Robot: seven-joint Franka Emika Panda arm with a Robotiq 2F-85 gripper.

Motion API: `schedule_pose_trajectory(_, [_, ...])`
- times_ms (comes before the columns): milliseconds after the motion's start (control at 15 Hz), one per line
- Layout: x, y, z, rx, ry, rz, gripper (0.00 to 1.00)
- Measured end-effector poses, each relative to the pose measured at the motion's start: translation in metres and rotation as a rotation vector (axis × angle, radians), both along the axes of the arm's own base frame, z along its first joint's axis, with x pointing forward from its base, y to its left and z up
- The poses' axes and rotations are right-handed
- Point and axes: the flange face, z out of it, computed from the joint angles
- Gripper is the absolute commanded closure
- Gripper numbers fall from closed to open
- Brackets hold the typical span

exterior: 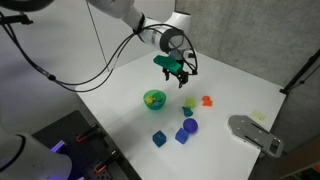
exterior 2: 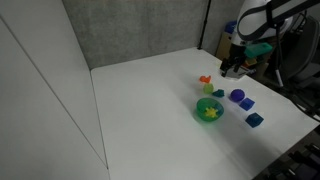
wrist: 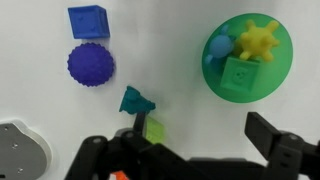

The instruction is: Move the dark green toy from the table to the bowl

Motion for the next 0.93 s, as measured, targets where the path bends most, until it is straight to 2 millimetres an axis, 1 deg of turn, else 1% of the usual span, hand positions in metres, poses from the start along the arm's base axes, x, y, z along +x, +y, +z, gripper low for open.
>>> schedule_pose_trajectory(267, [0.037,-0.007,-0.029,-0.006,-0.011,0.061,0.0])
schedule_pose_trajectory(400, [0.047,-0.008,-0.038,-0.011,-0.015,0.064,0.0])
schedule_pose_trajectory(533, [0.05,-0.008,-0.039,-0.011,-0.018,0.064,0.0])
schedule_pose_trajectory(733, [0.049,-0.009,-0.043,-0.011,-0.013,0.063,0.0])
schedule_pose_trajectory(933, [0.047,-0.019,-0.063,-0.008,0.013,0.054,0.0])
